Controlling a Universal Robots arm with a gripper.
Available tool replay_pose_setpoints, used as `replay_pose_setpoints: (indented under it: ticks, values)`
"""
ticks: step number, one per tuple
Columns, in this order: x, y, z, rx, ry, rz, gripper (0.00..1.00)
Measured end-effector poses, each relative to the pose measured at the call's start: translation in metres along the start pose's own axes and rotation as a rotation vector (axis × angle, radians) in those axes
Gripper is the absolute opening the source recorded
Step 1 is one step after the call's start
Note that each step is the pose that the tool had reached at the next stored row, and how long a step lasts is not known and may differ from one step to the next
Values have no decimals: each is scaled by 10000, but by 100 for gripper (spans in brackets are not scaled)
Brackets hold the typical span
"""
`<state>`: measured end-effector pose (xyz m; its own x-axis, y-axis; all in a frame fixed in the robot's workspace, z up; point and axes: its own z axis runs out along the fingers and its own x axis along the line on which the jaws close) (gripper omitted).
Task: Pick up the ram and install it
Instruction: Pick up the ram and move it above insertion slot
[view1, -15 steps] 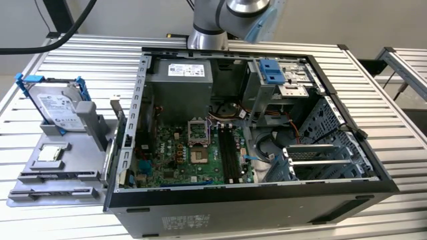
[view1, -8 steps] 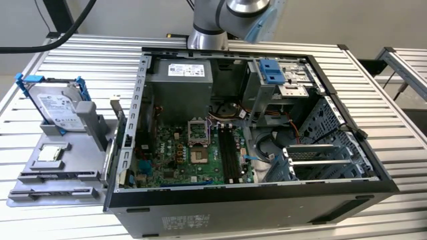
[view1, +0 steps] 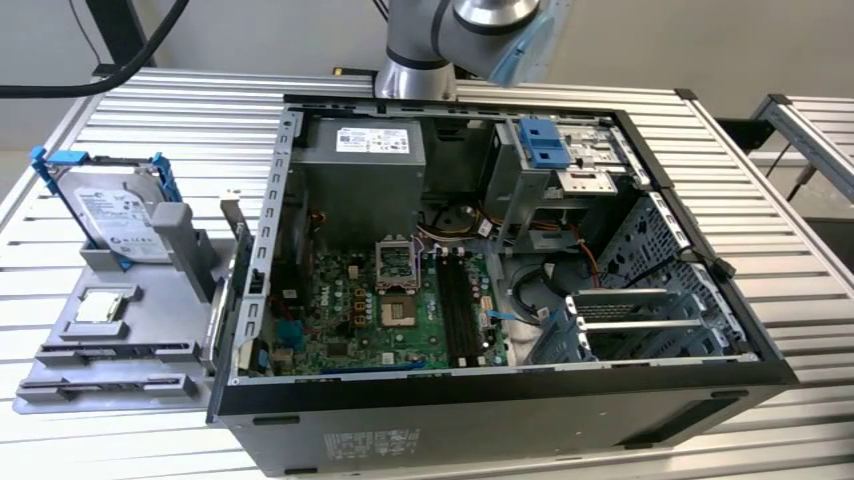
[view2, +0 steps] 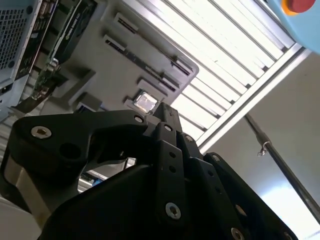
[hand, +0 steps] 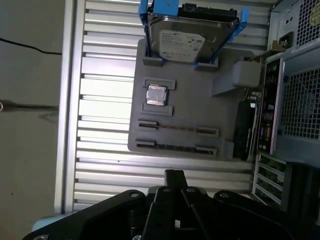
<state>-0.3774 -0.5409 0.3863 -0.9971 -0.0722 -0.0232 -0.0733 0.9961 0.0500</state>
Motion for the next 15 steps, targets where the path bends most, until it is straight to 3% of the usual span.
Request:
replay_pose_setpoints:
  ticks: [4, 15]
  values:
    - [0, 0, 0, -6, 13, -258, 0]
    - [0, 0, 0, -8, 19, -382, 0]
